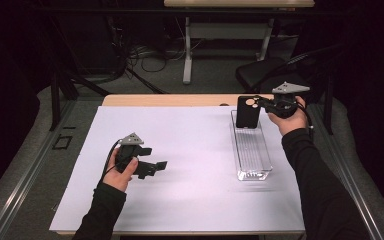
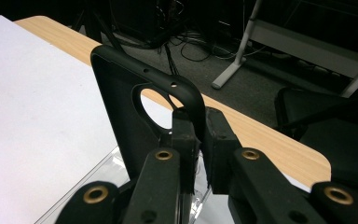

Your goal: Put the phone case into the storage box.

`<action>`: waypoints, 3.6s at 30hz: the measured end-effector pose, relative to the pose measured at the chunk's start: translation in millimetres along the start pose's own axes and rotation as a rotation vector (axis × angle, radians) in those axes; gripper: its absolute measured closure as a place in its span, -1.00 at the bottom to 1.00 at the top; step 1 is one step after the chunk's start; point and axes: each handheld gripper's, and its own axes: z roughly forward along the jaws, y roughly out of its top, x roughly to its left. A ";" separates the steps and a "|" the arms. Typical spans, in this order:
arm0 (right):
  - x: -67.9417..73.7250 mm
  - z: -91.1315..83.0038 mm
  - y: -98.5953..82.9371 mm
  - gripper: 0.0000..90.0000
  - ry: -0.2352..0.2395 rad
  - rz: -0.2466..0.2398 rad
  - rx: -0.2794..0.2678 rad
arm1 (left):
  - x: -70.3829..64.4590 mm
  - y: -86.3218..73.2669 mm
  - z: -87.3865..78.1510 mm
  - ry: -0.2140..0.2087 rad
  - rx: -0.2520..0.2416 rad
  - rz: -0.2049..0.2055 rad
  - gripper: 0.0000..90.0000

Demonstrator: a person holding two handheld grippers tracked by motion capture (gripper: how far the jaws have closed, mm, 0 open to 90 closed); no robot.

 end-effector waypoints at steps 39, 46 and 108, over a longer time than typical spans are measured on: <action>0.2 29.8 -10.6 0.88 -0.024 -0.069 -0.059 | 1.7 -2.8 2.5 0.005 0.007 -0.011 -0.65; 0.1 32.7 -11.7 0.88 -0.028 -0.084 -0.066 | 2.0 -3.0 3.0 0.004 0.009 -0.011 -0.65; -16.0 36.4 -20.9 0.35 -0.059 -0.061 -0.023 | 0.4 -4.4 7.6 0.000 0.024 -0.009 -0.65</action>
